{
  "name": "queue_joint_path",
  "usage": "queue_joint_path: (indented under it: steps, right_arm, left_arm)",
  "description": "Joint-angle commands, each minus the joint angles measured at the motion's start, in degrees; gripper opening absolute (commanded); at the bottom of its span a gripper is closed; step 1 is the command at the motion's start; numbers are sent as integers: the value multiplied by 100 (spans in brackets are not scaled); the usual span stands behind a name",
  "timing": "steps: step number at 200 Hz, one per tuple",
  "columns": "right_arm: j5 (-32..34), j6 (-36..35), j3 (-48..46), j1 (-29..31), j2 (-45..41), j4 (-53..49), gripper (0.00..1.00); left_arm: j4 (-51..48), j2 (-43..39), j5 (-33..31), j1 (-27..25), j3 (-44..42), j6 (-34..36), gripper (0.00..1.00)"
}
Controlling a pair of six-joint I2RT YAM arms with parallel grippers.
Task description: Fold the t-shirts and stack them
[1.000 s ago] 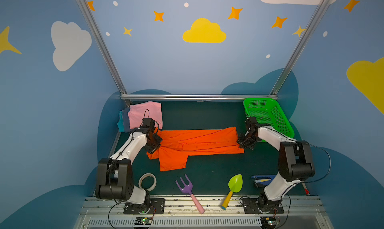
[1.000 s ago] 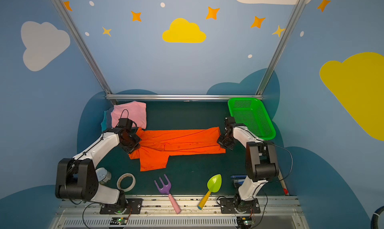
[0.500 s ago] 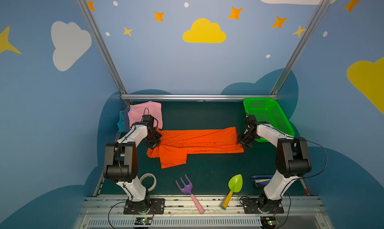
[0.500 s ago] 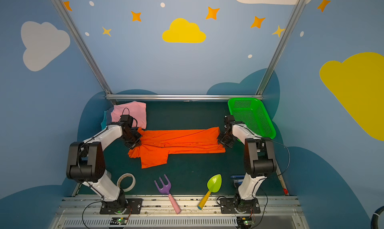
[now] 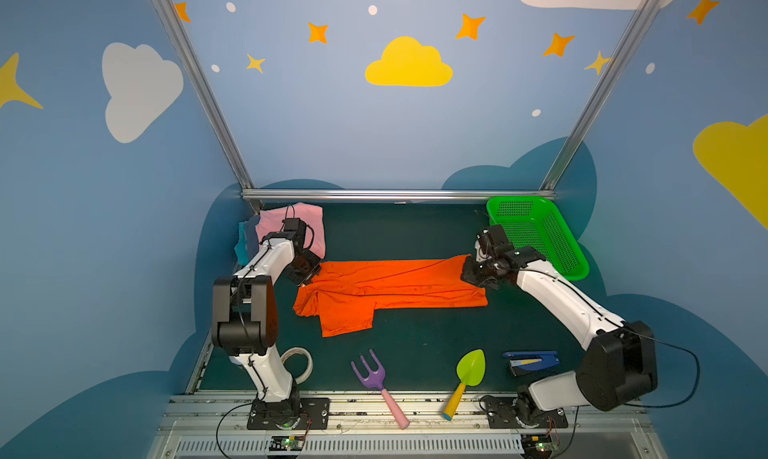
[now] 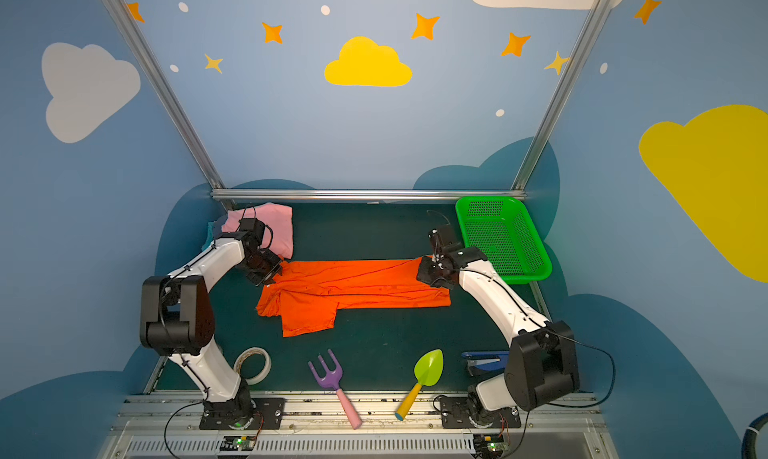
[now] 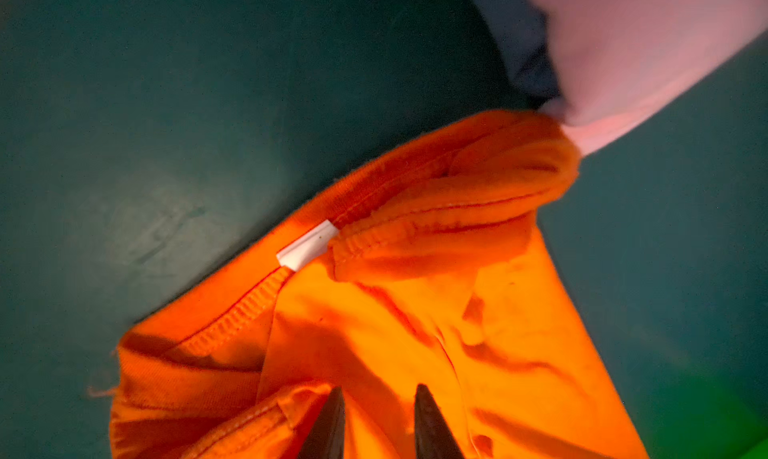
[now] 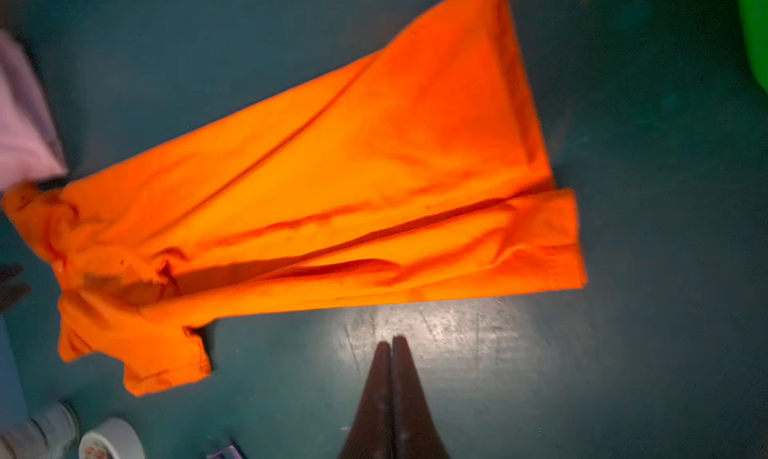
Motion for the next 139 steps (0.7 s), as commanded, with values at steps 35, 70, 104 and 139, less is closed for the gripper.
queue_joint_path:
  steps: [35,70,104,139]
  right_arm:
    - [-176,-289,10,1261,905,410,0]
    - [-349,-289,411,1591,1432,503,0]
    - [-786,-337,647,1787,1875,578,0]
    - [-845,-372,980,2037,2453,517,0]
  left_arm:
    - [-596,-1882,-571,-1004,-1273,342,27]
    - [-398,-2741,-547,-1478,-2470,-1,47]
    - [169,-2827,-418,-1716,-3157,-290,61]
    - [566,-2344,-476,-1953,-3354,-364,59]
